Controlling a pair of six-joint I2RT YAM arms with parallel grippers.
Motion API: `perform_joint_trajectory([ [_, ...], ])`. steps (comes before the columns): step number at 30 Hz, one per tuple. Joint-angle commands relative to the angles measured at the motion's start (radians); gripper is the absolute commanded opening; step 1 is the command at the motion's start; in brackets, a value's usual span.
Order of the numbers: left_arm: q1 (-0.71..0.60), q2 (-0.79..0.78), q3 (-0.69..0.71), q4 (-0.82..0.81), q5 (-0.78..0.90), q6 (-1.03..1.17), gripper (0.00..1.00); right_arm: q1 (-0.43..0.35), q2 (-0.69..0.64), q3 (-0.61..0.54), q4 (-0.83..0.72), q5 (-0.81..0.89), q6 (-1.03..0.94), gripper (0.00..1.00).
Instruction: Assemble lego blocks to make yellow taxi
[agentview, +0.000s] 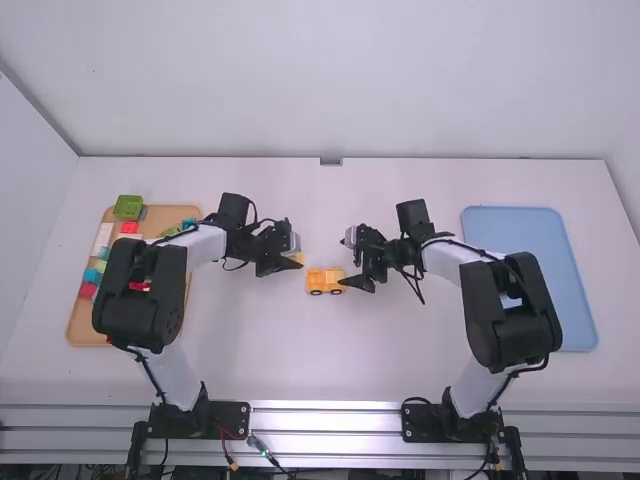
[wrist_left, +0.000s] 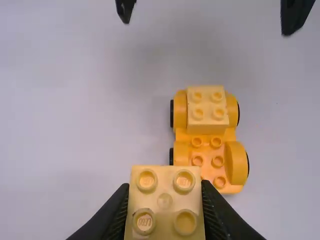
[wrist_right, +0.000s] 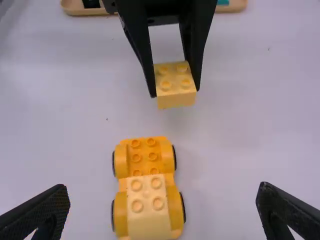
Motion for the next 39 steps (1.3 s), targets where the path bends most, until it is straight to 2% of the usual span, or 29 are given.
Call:
perform_joint_trajectory([
  [1, -0.009, -0.021, -0.008, 0.013, 0.059, -0.010, 0.05, 0.011, -0.009, -0.078, 0.106, -0.058, 0.055, 0.99],
  [3, -0.030, -0.021, -0.030, 0.051, 0.059, -0.010, 0.04, 0.024, -0.009, -0.159, 0.299, -0.058, 0.150, 0.99],
  [6, -0.060, -0.021, -0.051, 0.093, 0.051, -0.035, 0.02, 0.039, -0.009, -0.224, 0.448, -0.055, 0.217, 0.99],
  [8, -0.074, -0.021, -0.058, 0.116, 0.052, -0.067, 0.02, 0.049, -0.005, -0.237, 0.477, -0.028, 0.243, 0.99],
  [12, -0.086, -0.021, -0.074, 0.150, 0.055, -0.106, 0.02, 0.057, 0.055, -0.204, 0.474, -0.023, 0.254, 0.99],
  [17, -0.089, -0.021, -0.097, 0.177, 0.096, -0.119, 0.02, 0.021, 0.214, -0.096, 0.453, -0.152, 0.245, 0.99],
  [21, -0.091, -0.021, -0.120, 0.248, 0.097, -0.205, 0.02, -0.002, 0.277, -0.035, 0.373, -0.237, 0.163, 0.99],
  [28, -0.098, -0.021, -0.151, 0.283, 0.083, -0.234, 0.02, 0.029, 0.293, -0.019, 0.340, -0.148, 0.143, 0.99],
  [33, -0.097, -0.021, -0.186, 0.396, 0.078, -0.325, 0.02, 0.070, 0.293, -0.019, 0.344, -0.058, 0.173, 0.99],
  [39, -0.099, -0.014, -0.210, 0.433, 0.077, -0.331, 0.02, 0.085, 0.296, -0.019, 0.346, 0.003, 0.208, 1.00],
])
